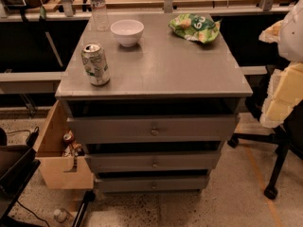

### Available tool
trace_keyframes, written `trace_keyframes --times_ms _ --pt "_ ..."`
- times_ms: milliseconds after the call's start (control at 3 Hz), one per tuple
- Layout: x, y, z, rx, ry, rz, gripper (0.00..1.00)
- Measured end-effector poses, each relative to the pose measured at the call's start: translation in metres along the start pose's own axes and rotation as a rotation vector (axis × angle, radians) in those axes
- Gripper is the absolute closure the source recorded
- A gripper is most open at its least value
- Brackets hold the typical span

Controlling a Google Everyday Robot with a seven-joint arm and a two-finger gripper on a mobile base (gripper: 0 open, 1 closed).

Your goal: Move green rice chip bag near 7up can

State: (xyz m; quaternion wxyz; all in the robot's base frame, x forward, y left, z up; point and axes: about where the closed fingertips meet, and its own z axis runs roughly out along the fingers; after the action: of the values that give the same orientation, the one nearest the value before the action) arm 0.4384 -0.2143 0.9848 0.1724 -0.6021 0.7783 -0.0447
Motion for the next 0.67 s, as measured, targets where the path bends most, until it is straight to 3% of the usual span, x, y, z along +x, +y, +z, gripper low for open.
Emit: trace_keyframes --times_ms 333,667 --pt "0.0 0.0 0.0 0.0 0.0 0.0 0.0" --pt "-0.007 -0.0062 0.0017 0.036 -0.006 0.059 0.0"
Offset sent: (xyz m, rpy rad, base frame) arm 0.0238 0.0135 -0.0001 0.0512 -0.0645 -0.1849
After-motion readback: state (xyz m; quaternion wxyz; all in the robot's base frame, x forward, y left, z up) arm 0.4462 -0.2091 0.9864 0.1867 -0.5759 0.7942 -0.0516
